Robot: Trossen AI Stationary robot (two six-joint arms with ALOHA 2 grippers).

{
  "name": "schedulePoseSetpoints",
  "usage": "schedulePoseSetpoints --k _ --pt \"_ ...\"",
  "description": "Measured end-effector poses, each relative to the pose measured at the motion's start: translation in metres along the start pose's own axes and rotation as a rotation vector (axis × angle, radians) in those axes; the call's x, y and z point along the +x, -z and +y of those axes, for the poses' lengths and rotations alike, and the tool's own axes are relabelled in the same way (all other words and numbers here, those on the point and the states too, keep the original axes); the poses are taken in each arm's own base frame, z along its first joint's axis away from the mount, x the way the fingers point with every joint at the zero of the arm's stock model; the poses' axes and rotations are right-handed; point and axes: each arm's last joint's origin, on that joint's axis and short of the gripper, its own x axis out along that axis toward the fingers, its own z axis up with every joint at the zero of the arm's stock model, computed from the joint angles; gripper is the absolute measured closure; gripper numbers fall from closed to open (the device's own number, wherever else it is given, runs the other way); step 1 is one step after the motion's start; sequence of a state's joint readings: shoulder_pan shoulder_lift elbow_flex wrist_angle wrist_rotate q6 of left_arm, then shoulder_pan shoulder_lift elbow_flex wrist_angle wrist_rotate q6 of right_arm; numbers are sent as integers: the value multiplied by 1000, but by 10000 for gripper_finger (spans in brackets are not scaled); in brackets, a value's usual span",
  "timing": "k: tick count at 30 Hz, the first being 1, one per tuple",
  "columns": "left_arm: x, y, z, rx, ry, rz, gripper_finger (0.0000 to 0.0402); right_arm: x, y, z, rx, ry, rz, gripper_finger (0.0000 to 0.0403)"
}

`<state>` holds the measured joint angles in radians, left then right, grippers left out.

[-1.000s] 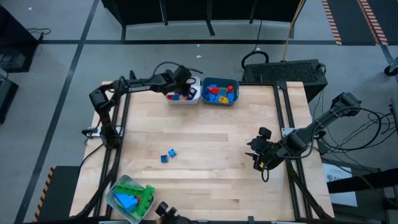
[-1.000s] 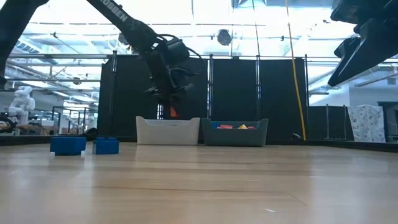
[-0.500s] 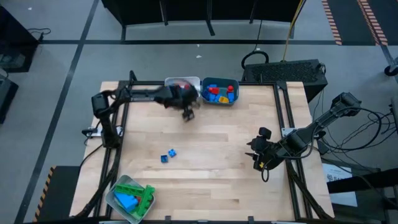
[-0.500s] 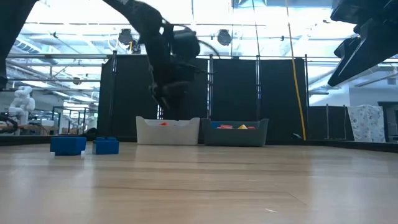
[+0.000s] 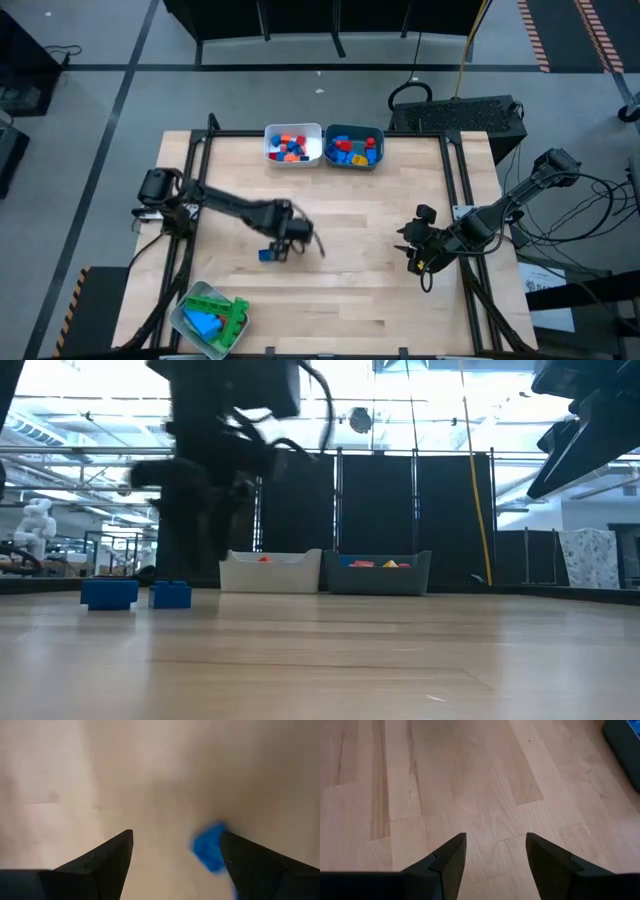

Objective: Sort blocks by size
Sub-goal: Put the blue cube 4 stud game piece into the white bin

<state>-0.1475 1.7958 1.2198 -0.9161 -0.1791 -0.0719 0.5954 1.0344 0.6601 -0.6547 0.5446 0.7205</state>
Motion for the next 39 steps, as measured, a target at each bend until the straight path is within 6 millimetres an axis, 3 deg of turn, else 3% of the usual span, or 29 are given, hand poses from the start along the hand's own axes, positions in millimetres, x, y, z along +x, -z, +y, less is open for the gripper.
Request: schedulePoseSetpoints --k 5,12,22,32,35,39 --pt "-1 8 -28 99 10 19 108 0 0 0 0 0 0 211" --pt "-5 10 -45 200 13 -1 108 0 0 0 0 0 0 211" --pt "17 26 -46 346 -30 39 107 0 0 0 0 0 0 211" --pt "31 29 -37 349 -12 9 108 0 0 0 0 0 0 211" --pt "33 28 -33 336 9 4 120 0 0 0 0 0 0 211" --pt "34 27 -29 322 55 2 166 0 0 0 1 0 0 211"
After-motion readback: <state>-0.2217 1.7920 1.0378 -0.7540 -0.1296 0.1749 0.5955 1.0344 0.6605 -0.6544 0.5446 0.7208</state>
